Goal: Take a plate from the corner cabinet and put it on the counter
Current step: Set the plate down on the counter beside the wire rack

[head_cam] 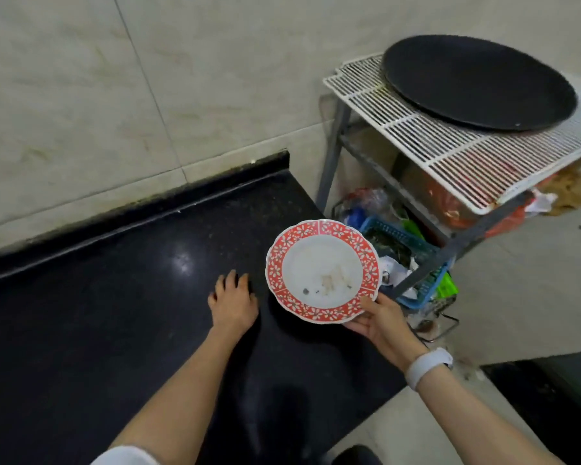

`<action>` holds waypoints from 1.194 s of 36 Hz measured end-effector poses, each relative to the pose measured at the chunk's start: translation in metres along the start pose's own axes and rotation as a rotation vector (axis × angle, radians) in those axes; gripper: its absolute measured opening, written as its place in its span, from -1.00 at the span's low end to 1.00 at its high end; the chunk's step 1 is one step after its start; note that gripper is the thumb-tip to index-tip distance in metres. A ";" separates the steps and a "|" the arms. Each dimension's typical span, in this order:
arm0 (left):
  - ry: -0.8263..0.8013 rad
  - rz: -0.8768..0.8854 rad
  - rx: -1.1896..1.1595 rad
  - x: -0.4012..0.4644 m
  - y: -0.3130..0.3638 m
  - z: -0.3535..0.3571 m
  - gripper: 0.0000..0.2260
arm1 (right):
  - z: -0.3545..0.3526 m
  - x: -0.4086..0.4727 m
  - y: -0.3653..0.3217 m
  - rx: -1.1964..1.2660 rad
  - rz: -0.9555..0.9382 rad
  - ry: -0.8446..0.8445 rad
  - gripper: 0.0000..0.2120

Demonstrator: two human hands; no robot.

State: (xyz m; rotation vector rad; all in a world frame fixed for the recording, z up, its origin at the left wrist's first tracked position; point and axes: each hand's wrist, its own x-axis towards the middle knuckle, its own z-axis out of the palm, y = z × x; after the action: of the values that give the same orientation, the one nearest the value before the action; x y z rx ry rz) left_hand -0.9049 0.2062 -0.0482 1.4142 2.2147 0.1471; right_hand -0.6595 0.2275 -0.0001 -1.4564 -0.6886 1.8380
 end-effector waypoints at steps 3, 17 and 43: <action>-0.006 -0.036 0.027 0.031 0.003 0.000 -0.50 | 0.018 0.035 -0.015 0.013 0.028 -0.035 -0.72; 0.040 -0.172 0.079 0.071 0.011 0.021 -0.43 | 0.084 0.159 -0.067 0.008 0.075 -0.143 -0.64; -0.057 -0.265 -0.020 0.065 0.024 0.000 -0.43 | 0.072 0.145 -0.056 -0.351 0.169 -0.231 -0.66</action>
State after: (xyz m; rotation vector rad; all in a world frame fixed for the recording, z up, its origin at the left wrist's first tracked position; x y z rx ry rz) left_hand -0.9071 0.2734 -0.0628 1.0873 2.3210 0.0359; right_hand -0.7390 0.3763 -0.0299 -1.5732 -1.0750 2.1179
